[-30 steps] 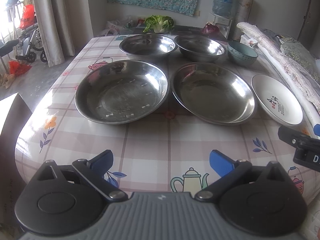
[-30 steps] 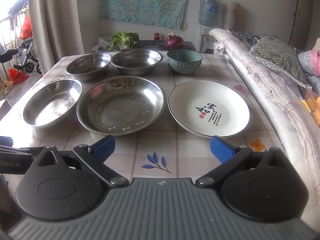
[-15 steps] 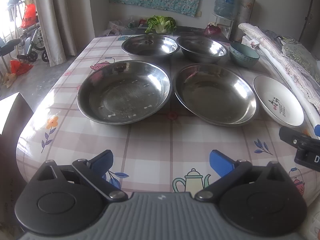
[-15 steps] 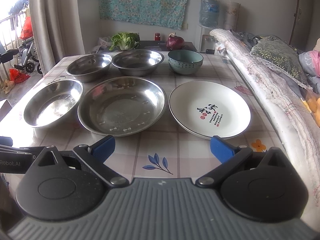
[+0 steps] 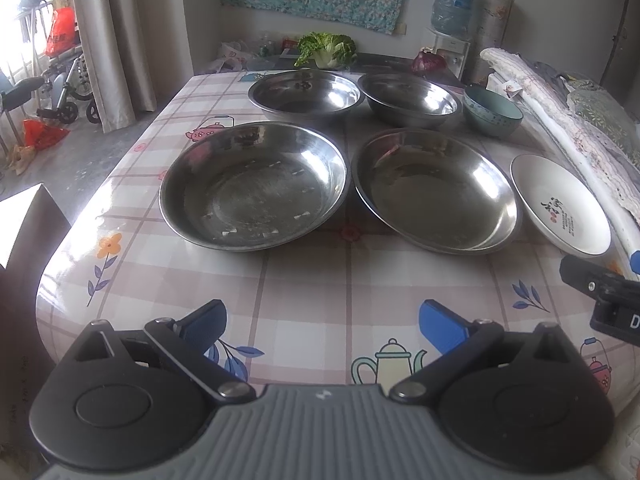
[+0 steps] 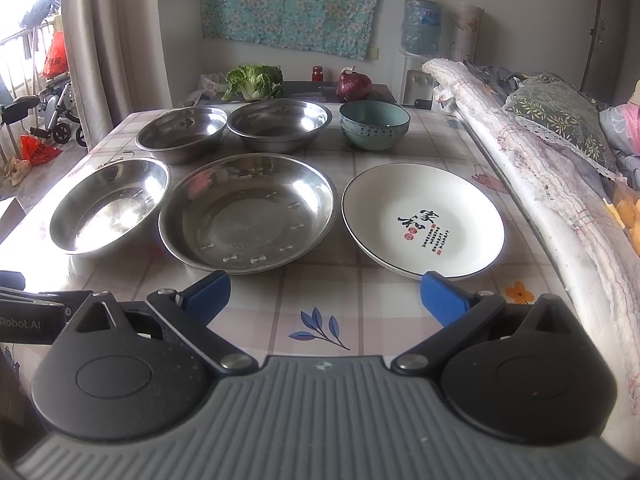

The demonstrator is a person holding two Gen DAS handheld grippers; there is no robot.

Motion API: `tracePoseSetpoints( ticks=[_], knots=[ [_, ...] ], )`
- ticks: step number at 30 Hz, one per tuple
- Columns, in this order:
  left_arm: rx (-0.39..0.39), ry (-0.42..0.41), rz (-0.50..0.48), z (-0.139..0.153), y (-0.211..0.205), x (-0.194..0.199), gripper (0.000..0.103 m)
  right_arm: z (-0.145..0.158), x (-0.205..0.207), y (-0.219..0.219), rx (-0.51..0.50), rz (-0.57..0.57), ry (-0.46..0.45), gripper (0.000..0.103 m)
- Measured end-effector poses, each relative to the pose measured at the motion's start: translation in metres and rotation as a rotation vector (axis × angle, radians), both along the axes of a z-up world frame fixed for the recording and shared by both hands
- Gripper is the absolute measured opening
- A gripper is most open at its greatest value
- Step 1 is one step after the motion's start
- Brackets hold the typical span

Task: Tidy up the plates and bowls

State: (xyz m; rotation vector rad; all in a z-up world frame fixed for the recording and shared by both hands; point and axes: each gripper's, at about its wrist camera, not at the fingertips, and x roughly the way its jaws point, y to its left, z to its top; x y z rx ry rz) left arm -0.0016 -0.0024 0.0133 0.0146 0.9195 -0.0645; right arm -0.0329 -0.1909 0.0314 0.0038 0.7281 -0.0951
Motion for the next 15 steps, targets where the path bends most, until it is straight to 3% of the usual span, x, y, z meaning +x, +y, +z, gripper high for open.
tracePoseSetpoints(
  ticks=[15],
  knots=[
    [0.030, -0.022, 0.025, 0.007, 0.008, 0.025, 0.103, 0.003, 0.013, -0.001, 0.013, 0.021, -0.007, 0.102]
  ],
)
